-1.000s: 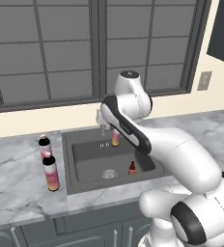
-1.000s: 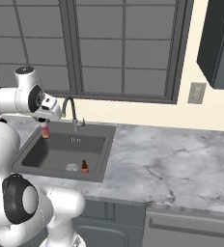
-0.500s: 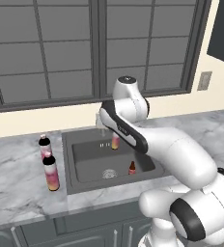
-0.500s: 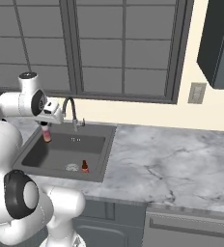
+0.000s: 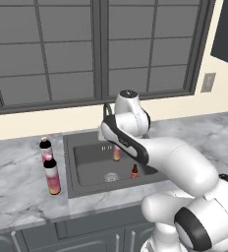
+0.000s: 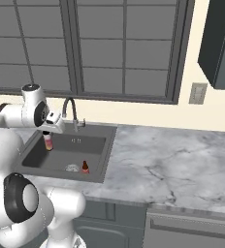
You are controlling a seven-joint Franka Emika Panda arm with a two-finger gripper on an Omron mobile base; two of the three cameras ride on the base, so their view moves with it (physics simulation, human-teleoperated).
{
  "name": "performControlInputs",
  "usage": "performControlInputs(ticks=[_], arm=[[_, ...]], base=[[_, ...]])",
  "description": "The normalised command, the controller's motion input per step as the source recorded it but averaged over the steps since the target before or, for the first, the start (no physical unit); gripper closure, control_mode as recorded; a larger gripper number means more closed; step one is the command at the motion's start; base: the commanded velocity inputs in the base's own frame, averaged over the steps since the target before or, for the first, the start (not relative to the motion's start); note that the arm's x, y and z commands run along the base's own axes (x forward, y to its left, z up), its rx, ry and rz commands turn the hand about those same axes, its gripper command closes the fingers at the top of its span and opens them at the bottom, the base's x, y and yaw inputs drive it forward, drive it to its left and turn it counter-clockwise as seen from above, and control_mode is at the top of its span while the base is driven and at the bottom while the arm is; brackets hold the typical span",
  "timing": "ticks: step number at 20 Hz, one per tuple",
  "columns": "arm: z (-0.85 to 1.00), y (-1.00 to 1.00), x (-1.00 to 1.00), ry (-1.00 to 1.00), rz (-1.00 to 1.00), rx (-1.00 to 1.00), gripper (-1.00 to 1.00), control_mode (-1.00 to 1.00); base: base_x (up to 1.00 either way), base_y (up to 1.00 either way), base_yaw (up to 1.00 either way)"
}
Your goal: Place the large bottle from the dining counter next to the other large bottle outside the sink, and place the small bottle from the dining counter next to the other small bottle inside the sink.
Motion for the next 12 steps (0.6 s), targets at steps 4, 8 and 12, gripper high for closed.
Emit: performControlInputs(ticks=[4, 8, 12], arm=[[-0.39, 0.01, 0.00, 0.00, 0.00, 0.00, 1.00, -1.00], [-0.22, 0.06, 0.02, 0.00, 0.00, 0.00, 1.00, -1.00], [-0.18, 0.13, 0.15, 0.00, 0.00, 0.00, 1.00, -1.00]], base=[[0.00, 0.00, 0.00], [0.00, 0.00, 0.00], [0.00, 0.00, 0.00]])
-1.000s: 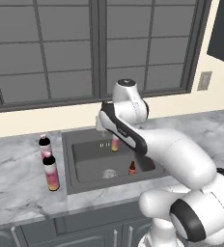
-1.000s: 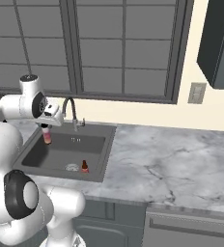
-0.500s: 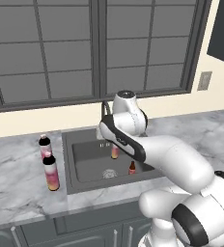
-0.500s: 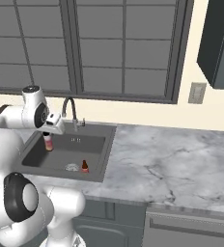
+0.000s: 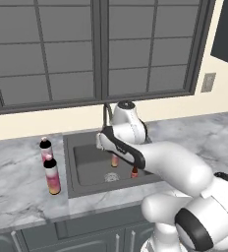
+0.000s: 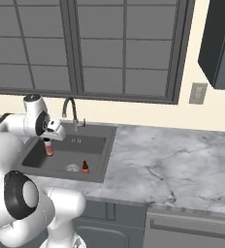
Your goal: Place the large bottle from the dining counter next to the other large bottle outside the sink, and place the small bottle from the dining counter next to the other small bottle inside the sink.
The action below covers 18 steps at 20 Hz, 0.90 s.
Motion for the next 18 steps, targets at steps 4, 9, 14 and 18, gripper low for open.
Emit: performControlInputs(ticks=[4, 9, 14, 18], arm=[[-0.21, 0.13, 0.28, 0.00, 0.00, 0.00, 1.00, -1.00], [-0.17, 0.19, 0.24, 0.00, 0.00, 0.00, 1.00, -1.00], [-0.15, 0.08, 0.24, 0.00, 0.00, 0.00, 1.00, -1.00], [-0.09, 0.00, 0.32, 0.00, 0.00, 0.00, 1.00, -1.00]], base=[[0.00, 0.00, 0.00], [0.00, 0.00, 0.00], [0.00, 0.00, 0.00], [0.00, 0.00, 0.00]])
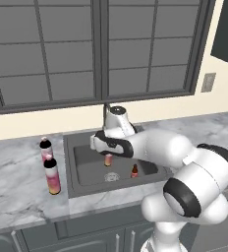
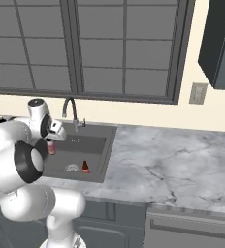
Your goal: Place the large bottle from the dining counter next to the other large bottle outside the sink, and place the small bottle from the dining counter next to the other small bottle inside the sink.
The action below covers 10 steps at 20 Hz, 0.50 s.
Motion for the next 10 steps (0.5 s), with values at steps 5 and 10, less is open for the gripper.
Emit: performControlInputs(ticks=[5, 10], arm=[[-0.09, 0.00, 0.16, 0.00, 0.00, 0.00, 1.00, -1.00], [-0.24, 0.00, 0.10, 0.00, 0.00, 0.00, 1.00, -1.00]], base=[[0.00, 0.00, 0.00], [0.00, 0.00, 0.00]])
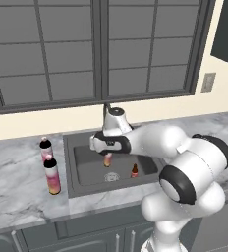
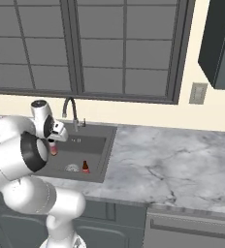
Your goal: Place the large bottle from the dining counter next to the other large bottle outside the sink, and place the small bottle from the dining counter next to the other small bottle inside the sink.
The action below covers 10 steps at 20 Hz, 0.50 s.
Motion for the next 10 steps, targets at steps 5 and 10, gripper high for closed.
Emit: performControlInputs(ticks=[5, 10], arm=[[-0.14, 0.02, 0.40, -0.02, 0.00, 0.00, 1.00, -1.00], [-0.04, 0.11, 0.12, -0.01, 0.00, 0.00, 1.00, -1.00]], base=[[0.00, 0.00, 0.00], [0.00, 0.00, 0.00]])
